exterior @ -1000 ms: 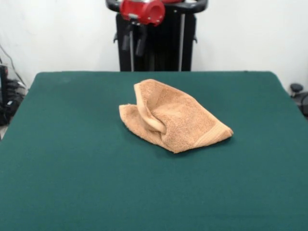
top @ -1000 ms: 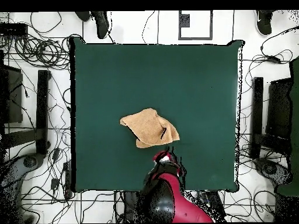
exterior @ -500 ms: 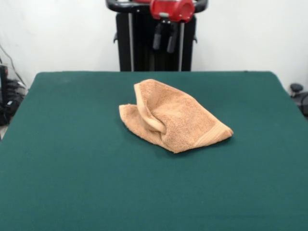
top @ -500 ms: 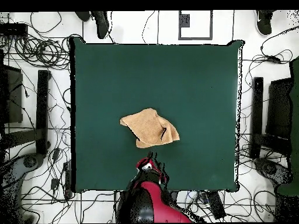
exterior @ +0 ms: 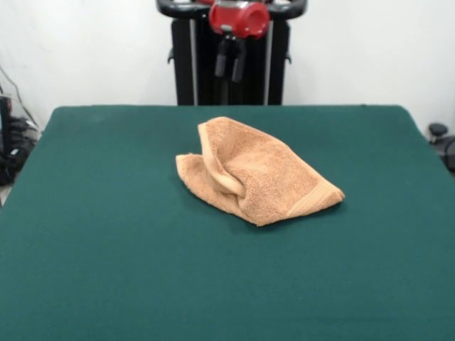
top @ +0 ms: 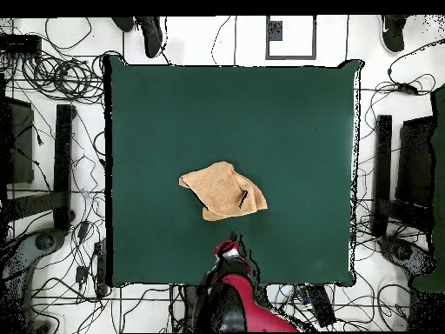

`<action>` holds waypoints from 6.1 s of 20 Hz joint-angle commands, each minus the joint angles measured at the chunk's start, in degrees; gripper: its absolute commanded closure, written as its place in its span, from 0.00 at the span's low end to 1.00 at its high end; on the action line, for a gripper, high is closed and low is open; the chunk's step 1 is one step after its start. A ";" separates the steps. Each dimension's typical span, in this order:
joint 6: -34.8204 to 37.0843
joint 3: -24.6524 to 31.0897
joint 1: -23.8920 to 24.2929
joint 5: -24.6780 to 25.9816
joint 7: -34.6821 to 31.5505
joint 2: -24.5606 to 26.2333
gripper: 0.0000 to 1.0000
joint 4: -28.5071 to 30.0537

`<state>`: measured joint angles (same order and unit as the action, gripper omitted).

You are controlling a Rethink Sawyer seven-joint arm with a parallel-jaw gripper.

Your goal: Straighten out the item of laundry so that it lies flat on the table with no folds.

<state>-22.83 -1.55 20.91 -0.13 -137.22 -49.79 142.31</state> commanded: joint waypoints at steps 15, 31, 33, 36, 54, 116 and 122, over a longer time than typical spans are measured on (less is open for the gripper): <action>-17.96 9.62 0.62 4.83 -15.49 25.27 0.00 -8.79; -12.44 9.98 4.92 2.28 -11.94 16.78 0.00 -5.58; -12.31 8.23 3.60 0.76 -11.07 15.19 0.00 -5.68; -14.07 5.91 2.38 0.48 -9.40 16.37 0.00 -8.05; -21.43 1.56 -0.88 1.55 -7.63 25.42 0.00 -16.63; 13.38 15.74 7.18 3.30 -13.77 -6.49 0.00 -1.02; 7.82 17.23 9.16 4.99 -14.02 -1.38 0.00 -2.44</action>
<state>-17.21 8.23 30.01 7.73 -137.22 -53.76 137.68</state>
